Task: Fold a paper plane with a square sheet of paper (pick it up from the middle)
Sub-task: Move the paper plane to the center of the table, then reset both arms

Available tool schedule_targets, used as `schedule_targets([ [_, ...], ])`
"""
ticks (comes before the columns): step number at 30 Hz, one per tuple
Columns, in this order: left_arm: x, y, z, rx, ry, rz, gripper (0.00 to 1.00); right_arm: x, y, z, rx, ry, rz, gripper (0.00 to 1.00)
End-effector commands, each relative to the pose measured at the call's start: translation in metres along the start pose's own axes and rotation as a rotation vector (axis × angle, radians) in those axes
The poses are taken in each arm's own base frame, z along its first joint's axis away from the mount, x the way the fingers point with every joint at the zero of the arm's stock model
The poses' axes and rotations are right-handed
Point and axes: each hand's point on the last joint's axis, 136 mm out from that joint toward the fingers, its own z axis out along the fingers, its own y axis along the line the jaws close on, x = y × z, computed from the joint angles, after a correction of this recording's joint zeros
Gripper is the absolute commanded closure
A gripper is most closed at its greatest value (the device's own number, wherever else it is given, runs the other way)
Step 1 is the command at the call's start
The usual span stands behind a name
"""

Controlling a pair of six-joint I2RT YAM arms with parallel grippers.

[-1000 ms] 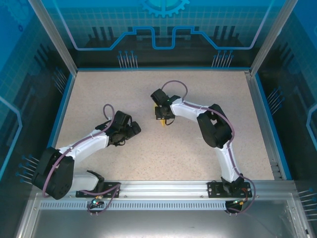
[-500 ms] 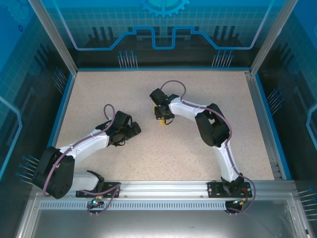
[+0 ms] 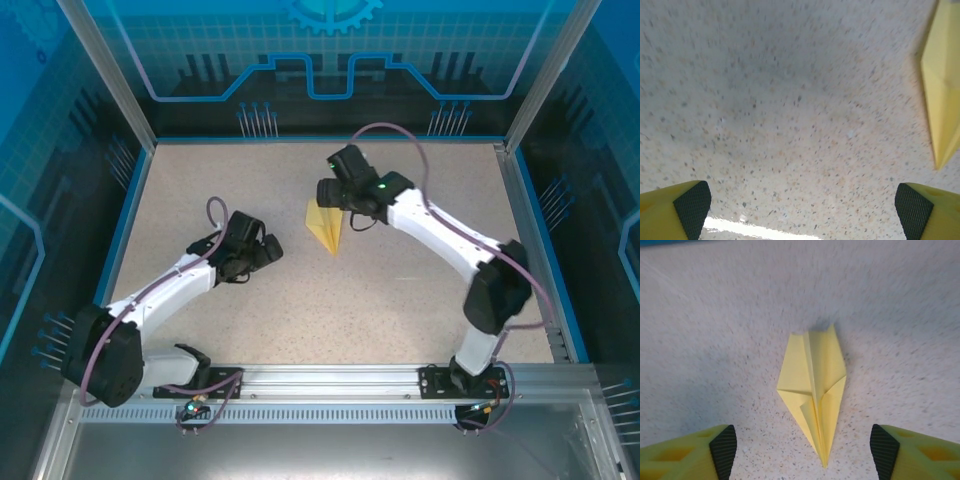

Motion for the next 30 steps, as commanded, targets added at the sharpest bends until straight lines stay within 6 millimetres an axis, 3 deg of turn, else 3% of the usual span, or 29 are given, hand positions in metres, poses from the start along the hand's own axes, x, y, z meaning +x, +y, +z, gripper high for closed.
schedule_targets([
  [1,-0.037,0.004,-0.027,-0.043,-0.147,0.090,0.01,-0.018,-0.046,-0.027,0.115,-0.129,-0.006,0.22],
  [5,-0.071,0.011,-0.044,-0.056,-0.303,0.133,0.01,-0.036,-0.084,-0.064,0.121,-0.308,-0.042,0.11],
  [10,-0.100,0.033,-0.055,-0.113,-0.425,0.143,0.01,-0.028,-0.168,-0.084,0.310,-0.399,-0.030,0.01],
  [16,-0.113,0.074,-0.048,-0.218,-0.499,0.118,0.02,0.014,-0.258,-0.092,0.440,-0.543,0.092,0.01],
  [19,-0.112,0.085,-0.037,-0.187,-0.545,0.145,0.01,0.041,-0.302,-0.089,0.545,-0.514,0.177,0.01],
  [21,-0.111,0.091,-0.033,-0.183,-0.590,0.172,0.01,0.058,-0.321,-0.079,0.597,-0.470,0.192,0.01],
  [26,-0.112,0.106,-0.025,-0.185,-0.656,0.207,0.02,0.081,-0.328,-0.036,0.590,-0.337,0.089,0.01],
  [30,-0.112,0.100,-0.017,-0.092,-0.699,0.252,0.02,0.074,-0.319,-0.010,0.524,-0.374,0.012,0.01],
])
